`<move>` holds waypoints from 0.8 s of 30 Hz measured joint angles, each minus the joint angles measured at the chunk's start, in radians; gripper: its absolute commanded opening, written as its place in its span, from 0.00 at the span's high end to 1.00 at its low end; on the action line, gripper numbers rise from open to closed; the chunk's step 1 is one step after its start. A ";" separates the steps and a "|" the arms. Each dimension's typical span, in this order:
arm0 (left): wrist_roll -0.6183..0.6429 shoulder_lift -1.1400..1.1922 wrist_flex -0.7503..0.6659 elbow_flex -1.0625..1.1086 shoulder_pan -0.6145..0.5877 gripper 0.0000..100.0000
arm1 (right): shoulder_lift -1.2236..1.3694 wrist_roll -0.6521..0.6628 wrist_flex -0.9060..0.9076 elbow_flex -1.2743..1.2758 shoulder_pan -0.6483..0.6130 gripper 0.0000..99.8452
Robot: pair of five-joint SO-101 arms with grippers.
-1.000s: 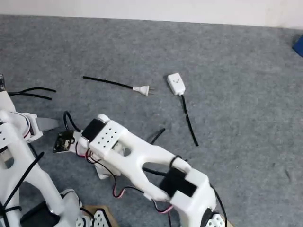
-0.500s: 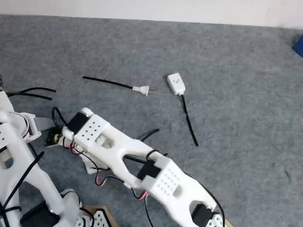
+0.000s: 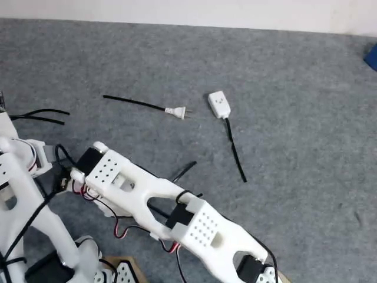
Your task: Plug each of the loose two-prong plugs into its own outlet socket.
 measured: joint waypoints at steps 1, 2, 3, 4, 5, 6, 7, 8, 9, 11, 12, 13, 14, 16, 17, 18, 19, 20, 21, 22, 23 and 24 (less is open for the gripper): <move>0.000 0.000 0.000 0.000 0.000 0.59 | -0.011 0.000 0.000 0.000 0.002 0.79; 0.000 0.000 0.000 0.000 0.003 0.59 | -0.031 0.000 0.000 0.000 0.002 0.80; 0.000 0.000 0.000 0.000 0.005 0.59 | -0.055 -0.003 0.000 0.000 0.003 0.80; 0.000 0.000 0.000 0.000 0.003 0.59 | -0.078 -0.015 0.000 0.000 0.008 0.80; 0.000 0.000 0.000 0.000 0.002 0.59 | -0.098 -0.029 0.000 0.002 0.015 0.80; 0.006 0.000 -0.003 0.000 0.002 0.59 | -0.114 -0.046 0.000 0.002 0.026 0.80; 0.006 -0.002 -0.006 -0.003 0.005 0.59 | -0.124 -0.063 0.000 0.003 0.035 0.80; 0.006 -0.003 -0.006 -0.003 0.005 0.59 | -0.133 -0.077 0.000 0.005 0.046 0.80; 0.006 -0.003 -0.006 -0.005 0.005 0.59 | -0.146 -0.087 0.000 0.006 0.057 0.80; 0.006 -0.003 -0.008 -0.018 0.006 0.59 | -0.173 -0.095 0.002 0.012 0.091 0.80; 0.006 -0.003 -0.012 -0.021 0.008 0.59 | -0.195 -0.095 0.002 0.021 0.110 0.80; 0.006 -0.005 -0.014 -0.021 0.011 0.59 | -0.215 -0.095 0.002 0.028 0.133 0.80; 0.006 -0.005 -0.015 -0.025 0.011 0.59 | -0.233 -0.094 0.002 0.041 0.153 0.80; 0.008 -0.009 -0.015 -0.026 0.021 0.59 | -0.284 -0.094 0.002 0.100 0.181 0.80; 0.008 -0.011 -0.015 -0.026 0.032 0.59 | -0.308 -0.094 0.002 0.135 0.192 0.80; 0.008 -0.011 -0.015 -0.026 0.046 0.59 | -0.339 -0.089 0.002 0.172 0.198 0.80; 0.008 -0.006 -0.015 -0.026 0.061 0.59 | -0.371 -0.077 0.002 0.213 0.209 0.80; 0.008 -0.005 -0.015 -0.026 0.075 0.59 | -0.416 -0.072 0.000 0.245 0.235 0.80; 0.000 -0.005 -0.012 -0.012 0.081 0.59 | -0.473 -0.057 0.000 0.281 0.284 0.80; 0.000 -0.002 -0.002 -0.003 0.083 0.59 | -0.535 -0.048 0.002 0.313 0.334 0.80; -0.002 0.008 -0.009 -0.003 0.083 0.59 | -0.591 -0.032 0.002 0.361 0.371 0.80; -0.009 0.009 -0.009 -0.003 0.080 0.59 | -0.638 -0.020 0.000 0.411 0.397 0.80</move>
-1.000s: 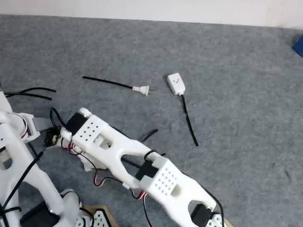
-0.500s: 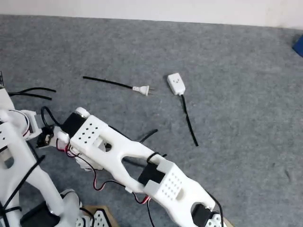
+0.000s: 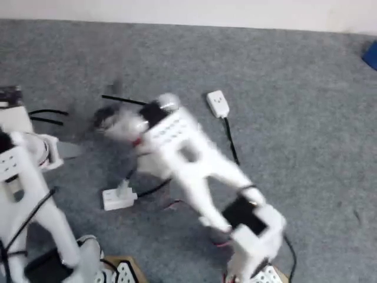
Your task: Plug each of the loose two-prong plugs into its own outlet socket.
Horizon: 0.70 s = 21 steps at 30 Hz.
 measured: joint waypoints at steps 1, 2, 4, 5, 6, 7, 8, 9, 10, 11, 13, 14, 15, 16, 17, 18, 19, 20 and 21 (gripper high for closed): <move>-0.014 -0.003 -0.008 -0.005 -0.002 0.59 | -0.043 0.011 -0.002 0.051 0.011 0.80; -0.023 -0.003 -0.014 -0.005 -0.002 0.59 | -0.086 0.015 -0.028 0.112 0.015 0.80; -0.037 0.026 -0.017 -0.003 0.012 0.59 | -0.172 0.023 -0.092 0.232 0.011 0.80; -0.038 0.043 -0.017 -0.005 0.020 0.59 | -0.215 0.026 -0.127 0.293 -0.003 0.80; -0.040 0.066 -0.017 -0.012 0.023 0.59 | -0.253 0.026 -0.146 0.350 -0.018 0.80; -0.040 0.091 -0.017 -0.020 0.023 0.59 | -0.292 0.028 -0.172 0.404 -0.034 0.80; -0.040 0.117 -0.017 -0.029 0.023 0.59 | -0.328 0.028 -0.178 0.446 -0.041 0.80; -0.040 0.141 -0.017 -0.041 0.023 0.59 | -0.364 0.021 -0.184 0.476 -0.041 0.80; -0.040 0.163 -0.017 -0.052 0.028 0.59 | -0.396 0.006 -0.189 0.493 -0.034 0.80; -0.044 0.183 -0.017 -0.064 0.028 0.59 | -0.423 -0.006 -0.190 0.506 -0.012 0.80; -0.061 0.196 -0.017 -0.083 0.017 0.59 | -0.463 -0.020 -0.195 0.512 0.044 0.80; -0.078 0.198 -0.017 -0.095 0.011 0.59 | -0.471 -0.023 -0.195 0.516 0.074 0.80; -0.087 0.199 -0.017 -0.104 0.008 0.59 | -0.473 -0.026 -0.195 0.519 0.094 0.80; -0.098 0.203 -0.012 -0.117 0.006 0.59 | -0.473 -0.026 -0.196 0.526 0.103 0.80; -0.107 0.207 0.009 -0.132 0.008 0.59 | -0.473 -0.029 -0.201 0.540 0.104 0.80; -0.115 0.209 0.032 -0.152 0.008 0.59 | -0.473 -0.032 -0.210 0.548 0.103 0.80; -0.117 0.209 0.057 -0.172 0.002 0.59 | -0.471 -0.032 -0.222 0.554 0.100 0.80; -0.118 0.209 0.081 -0.196 -0.012 0.59 | -0.468 -0.035 -0.236 0.560 0.084 0.80; -0.118 0.209 0.103 -0.224 -0.032 0.59 | -0.462 -0.046 -0.252 0.566 0.063 0.80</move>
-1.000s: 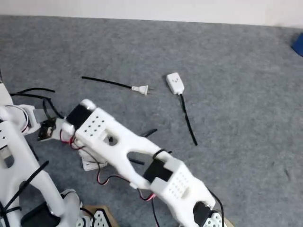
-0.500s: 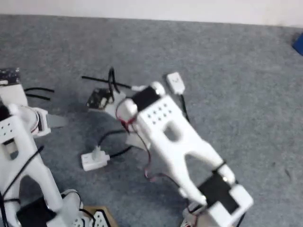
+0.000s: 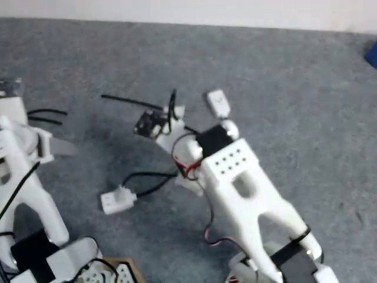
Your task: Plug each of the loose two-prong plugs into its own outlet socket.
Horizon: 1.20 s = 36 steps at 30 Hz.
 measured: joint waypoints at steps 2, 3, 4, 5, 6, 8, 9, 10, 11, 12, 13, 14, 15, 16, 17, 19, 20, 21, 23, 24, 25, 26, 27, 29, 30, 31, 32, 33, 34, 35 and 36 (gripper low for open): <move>0.000 0.003 0.025 -0.058 -0.054 0.59 | 0.018 -0.025 -0.035 0.005 -0.058 0.80; 0.009 0.003 0.029 -0.087 -0.084 0.59 | 0.031 -0.034 -0.049 0.005 -0.089 0.80; 0.020 0.003 0.029 -0.115 -0.121 0.59 | 0.043 -0.043 -0.068 0.005 -0.120 0.80; 0.026 0.003 0.029 -0.140 -0.157 0.59 | 0.057 -0.054 -0.083 0.005 -0.150 0.80; 0.028 0.003 0.029 -0.158 -0.196 0.59 | 0.074 -0.066 -0.100 0.005 -0.176 0.80; 0.028 0.003 0.017 -0.172 -0.262 0.59 | 0.110 -0.092 -0.120 -0.008 -0.212 0.80; 0.029 0.003 0.005 -0.172 -0.290 0.59 | 0.135 -0.098 -0.121 -0.031 -0.221 0.80; 0.031 0.003 -0.008 -0.172 -0.316 0.59 | 0.155 -0.101 -0.121 -0.052 -0.227 0.80; 0.031 0.003 -0.012 -0.172 -0.338 0.59 | 0.178 -0.104 -0.118 -0.075 -0.227 0.80; 0.031 0.003 -0.017 -0.172 -0.351 0.59 | 0.203 -0.106 -0.110 -0.094 -0.227 0.80; 0.029 0.003 -0.020 -0.172 -0.359 0.59 | 0.224 -0.107 -0.100 -0.112 -0.226 0.80; 0.026 0.003 -0.023 -0.172 -0.361 0.59 | 0.241 -0.107 -0.089 -0.127 -0.224 0.80; 0.018 0.003 -0.025 -0.172 -0.361 0.59 | 0.249 -0.107 -0.060 -0.147 -0.219 0.80; 0.015 0.003 -0.026 -0.172 -0.361 0.59 | 0.250 -0.106 -0.034 -0.166 -0.207 0.80; 0.015 0.003 -0.026 -0.172 -0.361 0.59 | 0.250 -0.101 -0.005 -0.192 -0.187 0.80; 0.012 0.003 -0.026 -0.172 -0.362 0.59 | 0.252 -0.064 0.097 -0.242 -0.127 0.80; 0.011 0.003 -0.028 -0.172 -0.362 0.59 | 0.252 -0.046 0.141 -0.281 -0.094 0.80; 0.009 0.003 -0.028 -0.172 -0.362 0.59 | 0.252 -0.031 0.186 -0.324 -0.060 0.80; 0.009 0.003 -0.028 -0.172 -0.362 0.59 | 0.250 -0.006 0.235 -0.402 0.015 0.80; 0.009 0.003 -0.028 -0.172 -0.361 0.59 | 0.250 0.009 0.242 -0.430 0.051 0.80; 0.009 0.003 -0.028 -0.172 -0.359 0.59 | 0.245 0.032 0.247 -0.439 0.077 0.80; 0.009 0.003 -0.029 -0.169 -0.356 0.59 | 0.241 0.057 0.252 -0.440 0.091 0.80; 0.009 0.003 -0.029 -0.163 -0.348 0.59 | 0.241 0.072 0.252 -0.440 0.097 0.80; 0.009 0.003 -0.034 -0.153 -0.325 0.59 | 0.241 0.089 0.252 -0.440 0.092 0.80; 0.009 0.003 -0.044 -0.144 -0.315 0.59 | 0.241 0.103 0.252 -0.440 0.092 0.80; 0.009 0.006 -0.054 -0.135 -0.308 0.59 | 0.241 0.126 0.252 -0.440 0.092 0.80; 0.009 0.017 -0.061 -0.132 -0.305 0.59 | 0.241 0.149 0.252 -0.440 0.081 0.80; 0.009 0.035 -0.066 -0.132 -0.302 0.59 | 0.241 0.169 0.252 -0.440 0.064 0.80; 0.009 0.058 -0.068 -0.130 -0.298 0.59 | 0.241 0.189 0.252 -0.440 0.038 0.80; 0.009 0.086 -0.068 -0.132 -0.293 0.59 | 0.241 0.203 0.252 -0.445 0.008 0.80; 0.009 0.117 -0.069 -0.133 -0.288 0.59 | 0.241 0.212 0.252 -0.462 -0.021 0.80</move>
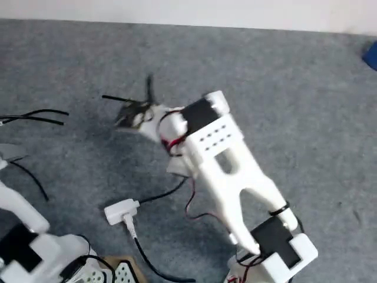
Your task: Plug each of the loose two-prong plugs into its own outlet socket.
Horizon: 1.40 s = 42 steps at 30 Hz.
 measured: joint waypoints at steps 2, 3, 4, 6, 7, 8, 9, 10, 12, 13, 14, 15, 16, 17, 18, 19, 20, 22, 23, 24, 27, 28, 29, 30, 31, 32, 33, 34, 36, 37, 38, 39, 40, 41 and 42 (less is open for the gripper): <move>-0.002 0.077 -0.002 -0.028 0.006 0.59 | -0.002 0.012 0.000 -0.023 -0.044 0.80; -0.011 0.115 -0.002 -0.049 0.005 0.59 | -0.002 0.015 0.000 -0.025 -0.058 0.80; -0.031 0.155 -0.002 -0.072 0.003 0.59 | -0.002 0.018 0.000 -0.023 -0.069 0.80; -0.068 0.236 -0.002 -0.115 0.002 0.59 | -0.002 0.031 -0.003 0.017 -0.104 0.80; -0.081 0.275 -0.002 -0.135 0.003 0.59 | -0.002 0.037 -0.020 0.051 -0.133 0.80; -0.087 0.308 -0.002 -0.152 0.006 0.59 | 0.000 0.043 -0.049 0.083 -0.170 0.80; -0.089 0.341 -0.002 -0.170 0.011 0.59 | 0.009 0.044 -0.080 0.120 -0.209 0.80; -0.095 0.371 -0.002 -0.187 0.015 0.59 | 0.026 0.044 -0.115 0.153 -0.245 0.80; -0.129 0.416 -0.002 -0.216 0.031 0.61 | 0.077 0.044 -0.180 0.196 -0.305 0.80; -0.150 0.427 0.002 -0.226 0.043 0.62 | 0.106 0.044 -0.199 0.198 -0.319 0.80; -0.173 0.433 0.017 -0.238 0.055 0.64 | 0.133 0.044 -0.209 0.198 -0.321 0.80; -0.198 0.433 0.034 -0.250 0.071 0.65 | 0.153 0.034 -0.213 0.198 -0.321 0.80; -0.219 0.433 0.057 -0.269 0.087 0.65 | 0.164 0.009 -0.216 0.198 -0.308 0.80; -0.244 0.433 0.086 -0.288 0.107 0.65 | 0.167 -0.018 -0.213 0.199 -0.285 0.80; -0.265 0.433 0.120 -0.315 0.130 0.65 | 0.166 -0.044 -0.213 0.198 -0.249 0.80; -0.285 0.433 0.158 -0.345 0.158 0.65 | 0.161 -0.066 -0.193 0.196 -0.203 0.80; -0.305 0.433 0.198 -0.377 0.190 0.65 | 0.149 -0.083 -0.163 0.198 -0.149 0.80; -0.350 0.433 0.298 -0.433 0.264 0.65 | 0.109 -0.100 -0.083 0.195 -0.038 0.80; -0.374 0.433 0.348 -0.451 0.307 0.65 | 0.077 -0.100 -0.043 0.195 0.017 0.80; -0.391 0.433 0.397 -0.460 0.356 0.65 | 0.041 -0.098 -0.021 0.196 0.068 0.80; -0.407 0.433 0.470 -0.448 0.494 0.65 | -0.083 -0.054 -0.020 0.295 0.175 0.80; -0.411 0.433 0.473 -0.427 0.528 0.65 | -0.112 -0.034 -0.029 0.356 0.193 0.80; -0.413 0.433 0.477 -0.397 0.559 0.65 | -0.138 -0.025 -0.068 0.423 0.207 0.80; -0.414 0.431 0.477 -0.361 0.585 0.65 | -0.158 -0.025 -0.115 0.499 0.222 0.80; -0.414 0.422 0.477 -0.319 0.611 0.65 | -0.173 -0.025 -0.158 0.572 0.241 0.80; -0.414 0.407 0.477 -0.278 0.634 0.65 | -0.186 -0.025 -0.219 0.640 0.261 0.80; -0.414 0.387 0.477 -0.239 0.654 0.65 | -0.193 -0.025 -0.269 0.703 0.276 0.80; -0.414 0.359 0.477 -0.201 0.667 0.65 | -0.199 -0.025 -0.318 0.758 0.288 0.80; -0.416 0.295 0.476 -0.124 0.674 0.65 | -0.206 -0.058 -0.394 0.852 0.305 0.80; -0.419 0.258 0.471 -0.087 0.674 0.65 | -0.207 -0.086 -0.434 0.891 0.311 0.80; -0.422 0.219 0.454 -0.044 0.674 0.65 | -0.207 -0.120 -0.471 0.925 0.316 0.80; -0.430 0.180 0.434 0.002 0.674 0.65 | -0.209 -0.149 -0.503 0.951 0.318 0.80; -0.436 0.141 0.413 0.051 0.678 0.65 | -0.209 -0.167 -0.517 0.971 0.319 0.80; -0.442 0.106 0.388 0.103 0.680 0.65 | -0.210 -0.181 -0.528 0.976 0.321 0.80; -0.445 0.071 0.361 0.153 0.680 0.65 | -0.210 -0.192 -0.535 0.977 0.327 0.80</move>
